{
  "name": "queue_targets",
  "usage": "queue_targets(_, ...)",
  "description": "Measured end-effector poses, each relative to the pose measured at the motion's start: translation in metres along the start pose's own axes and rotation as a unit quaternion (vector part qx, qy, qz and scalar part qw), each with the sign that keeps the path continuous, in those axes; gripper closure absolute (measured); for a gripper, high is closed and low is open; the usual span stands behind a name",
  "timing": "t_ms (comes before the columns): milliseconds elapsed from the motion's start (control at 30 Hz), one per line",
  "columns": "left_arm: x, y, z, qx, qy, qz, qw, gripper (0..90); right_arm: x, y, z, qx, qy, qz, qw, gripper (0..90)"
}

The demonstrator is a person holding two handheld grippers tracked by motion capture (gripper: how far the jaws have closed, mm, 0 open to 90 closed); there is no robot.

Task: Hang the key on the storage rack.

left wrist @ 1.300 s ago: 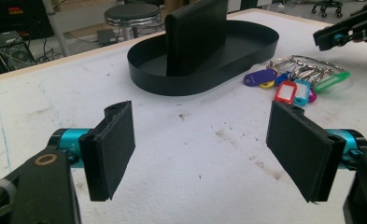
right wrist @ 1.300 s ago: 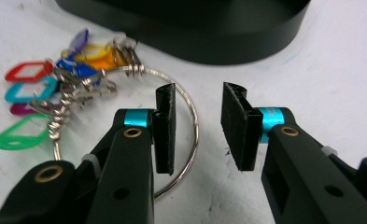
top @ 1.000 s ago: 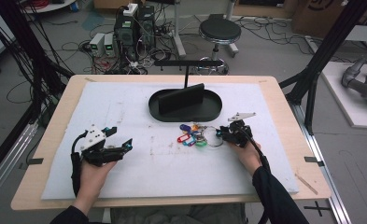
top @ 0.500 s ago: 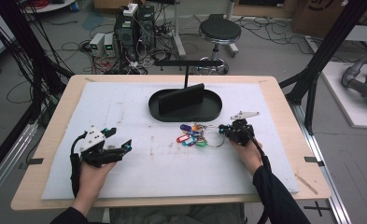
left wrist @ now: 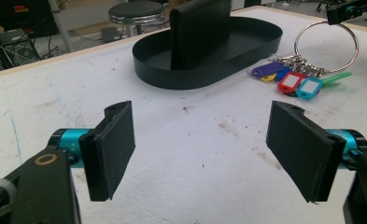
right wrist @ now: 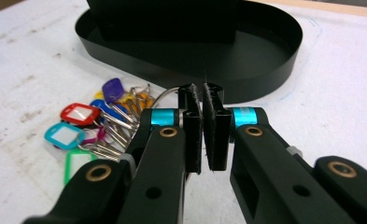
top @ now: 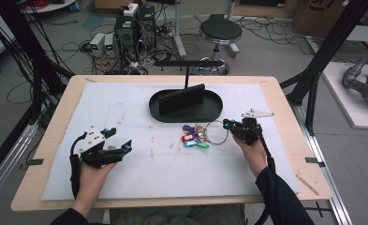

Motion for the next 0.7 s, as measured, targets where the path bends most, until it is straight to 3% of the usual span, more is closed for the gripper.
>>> queue_targets(400, 0.001, -0.001, 0.001, 0.000, -0.003, -0.003, 1.0000, 23.7, -0.003, 0.016, 0.009, 0.009, -0.026, 0.031, 0.9991, 87.1)
queue_targets(600, 0.001, -0.002, 0.001, 0.002, -0.002, -0.004, 1.0000, 23.7, -0.001, 0.026, 0.005, 0.020, -0.012, 0.050, 0.9985, 85.0)
queue_targets(700, 0.001, -0.003, 0.001, 0.004, -0.002, -0.006, 1.0000, 23.7, 0.002, 0.031, 0.002, 0.016, -0.003, 0.049, 0.9986, 85.8)
Point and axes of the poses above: each handheld gripper's, and its own axes: x roughly forward along the jaws, z roughly out of its top, y roughly to its left, the point moved 10 cm from there along x, roughly forward along the jaws, and after that the axes turned 1 degree about -y, right-handed, at the moved point
